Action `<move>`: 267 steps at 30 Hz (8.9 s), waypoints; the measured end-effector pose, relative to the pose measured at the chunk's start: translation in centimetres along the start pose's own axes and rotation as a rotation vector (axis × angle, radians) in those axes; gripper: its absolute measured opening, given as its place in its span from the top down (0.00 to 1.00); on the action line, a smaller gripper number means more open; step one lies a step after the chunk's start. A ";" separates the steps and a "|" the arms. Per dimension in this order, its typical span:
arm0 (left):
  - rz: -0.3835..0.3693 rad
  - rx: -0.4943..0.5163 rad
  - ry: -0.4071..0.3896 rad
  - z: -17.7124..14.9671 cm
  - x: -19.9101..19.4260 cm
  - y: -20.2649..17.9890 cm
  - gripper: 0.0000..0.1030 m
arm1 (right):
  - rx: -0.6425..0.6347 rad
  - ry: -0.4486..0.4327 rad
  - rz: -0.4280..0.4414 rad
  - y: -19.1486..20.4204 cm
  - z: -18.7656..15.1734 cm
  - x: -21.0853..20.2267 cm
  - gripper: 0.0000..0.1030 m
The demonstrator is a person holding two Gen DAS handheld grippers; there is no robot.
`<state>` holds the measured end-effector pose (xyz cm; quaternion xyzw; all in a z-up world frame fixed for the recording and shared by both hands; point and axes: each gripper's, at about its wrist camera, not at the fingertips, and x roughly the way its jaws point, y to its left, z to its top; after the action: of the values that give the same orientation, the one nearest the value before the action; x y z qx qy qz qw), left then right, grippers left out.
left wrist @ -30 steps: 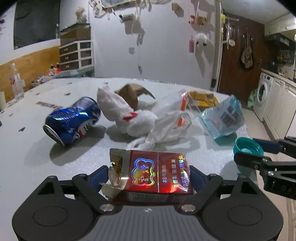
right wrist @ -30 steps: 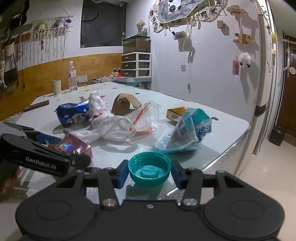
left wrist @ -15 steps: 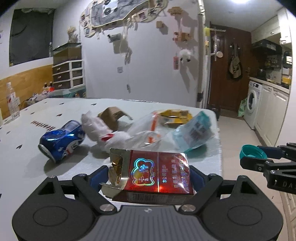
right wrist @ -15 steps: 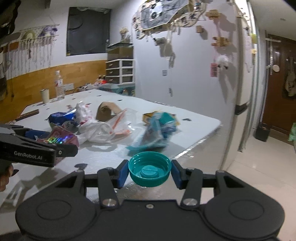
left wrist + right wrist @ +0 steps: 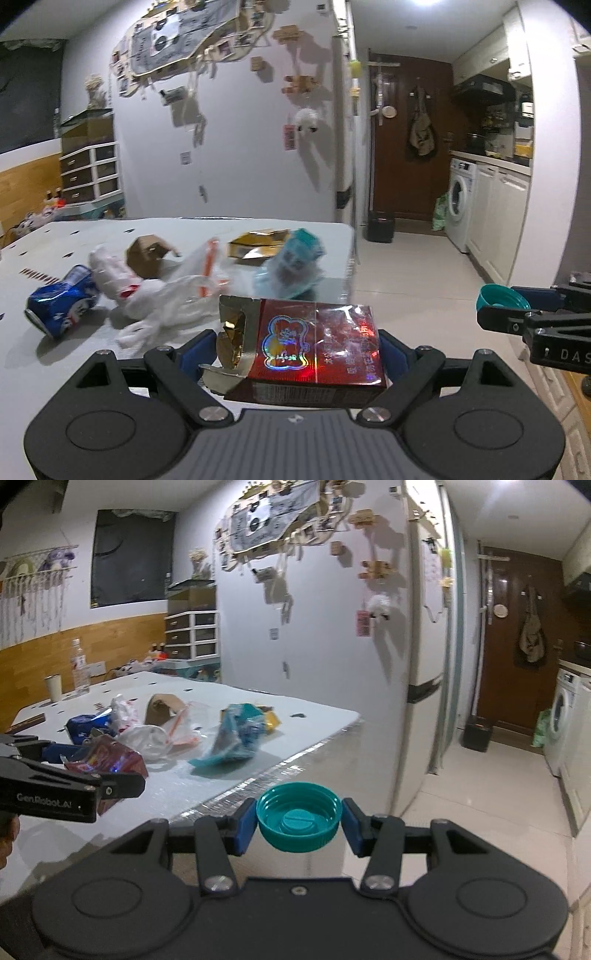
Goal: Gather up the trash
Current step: 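Lift the red box and teal cap away from the counter, then carry the red box in left gripper and teal cap in right over the bin, then open left gripper dropping red box while right opens dropping teal cap, then lift both tools from the bin and return to the counter, then grasp white plastic bag with left gripper while right grasps light-blue snack bag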
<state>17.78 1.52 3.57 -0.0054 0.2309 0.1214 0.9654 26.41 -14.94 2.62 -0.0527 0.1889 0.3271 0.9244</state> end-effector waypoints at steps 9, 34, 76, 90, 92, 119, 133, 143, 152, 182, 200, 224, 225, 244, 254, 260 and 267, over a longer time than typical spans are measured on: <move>-0.097 0.047 -0.006 0.2 0.8 -5.0 0.13 | 0.058 0.001 -0.095 -4.0 -1.9 -3.7 0.51; -0.316 0.059 0.231 -6.3 17.0 -15.2 0.13 | 0.324 0.282 -0.277 -16.2 -12.0 2.1 0.51; -0.384 -0.161 0.780 -26.8 43.4 -16.9 0.13 | 0.460 0.902 -0.114 -18.3 -35.9 25.5 0.50; -0.395 -0.135 0.824 -28.0 45.1 -17.7 0.03 | 0.515 0.931 -0.050 -18.5 -37.1 25.8 0.34; -0.384 -0.107 0.836 -28.0 45.2 -17.7 0.01 | 0.513 0.933 -0.054 -18.7 -37.0 25.5 0.32; -0.267 0.092 0.928 -27.0 42.5 -16.1 0.00 | 0.521 0.836 -0.124 -18.9 -36.0 23.3 0.00; -0.230 0.094 0.841 -22.9 37.7 -13.6 0.00 | 0.543 0.760 -0.166 -19.8 -32.1 20.0 0.00; -0.219 0.091 0.772 -20.3 33.2 -11.9 0.00 | 0.542 0.716 -0.197 -19.5 -28.8 16.6 0.00; -0.235 0.091 0.697 -18.1 28.4 -11.4 0.00 | 0.529 0.656 -0.223 -18.3 -25.7 13.1 0.00; -0.297 0.049 0.311 -7.5 11.7 -10.2 0.00 | 0.380 0.306 -0.242 -14.1 -13.0 -2.3 0.00; -0.254 0.078 -0.091 3.6 -0.9 -7.5 0.00 | 0.299 -0.019 -0.189 -10.2 -3.1 -7.3 0.00; -0.039 -0.051 -0.161 8.5 3.7 9.0 0.00 | 0.276 -0.180 -0.039 -2.2 4.6 2.5 0.00; -0.037 -0.069 -0.157 8.1 4.0 9.8 0.00 | 0.277 -0.174 -0.035 -1.8 4.9 3.3 0.00; 0.032 -0.413 0.069 3.1 11.5 20.2 0.00 | 0.298 -0.105 0.052 1.9 4.8 13.7 0.00; 0.091 -0.287 0.144 2.8 13.9 19.1 0.05 | 0.256 -0.085 0.075 3.4 4.5 16.0 0.00; 0.044 -0.253 0.141 2.3 12.6 19.3 0.23 | 0.226 -0.097 0.092 4.2 4.8 16.0 0.00; -0.041 -0.184 0.131 2.1 11.9 18.2 0.33 | 0.265 -0.081 0.120 3.8 4.7 16.2 0.00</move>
<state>24.70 22.04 0.95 -0.1066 0.2814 0.1215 0.9459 37.09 -1.47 0.81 0.0942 0.1959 0.3557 0.9090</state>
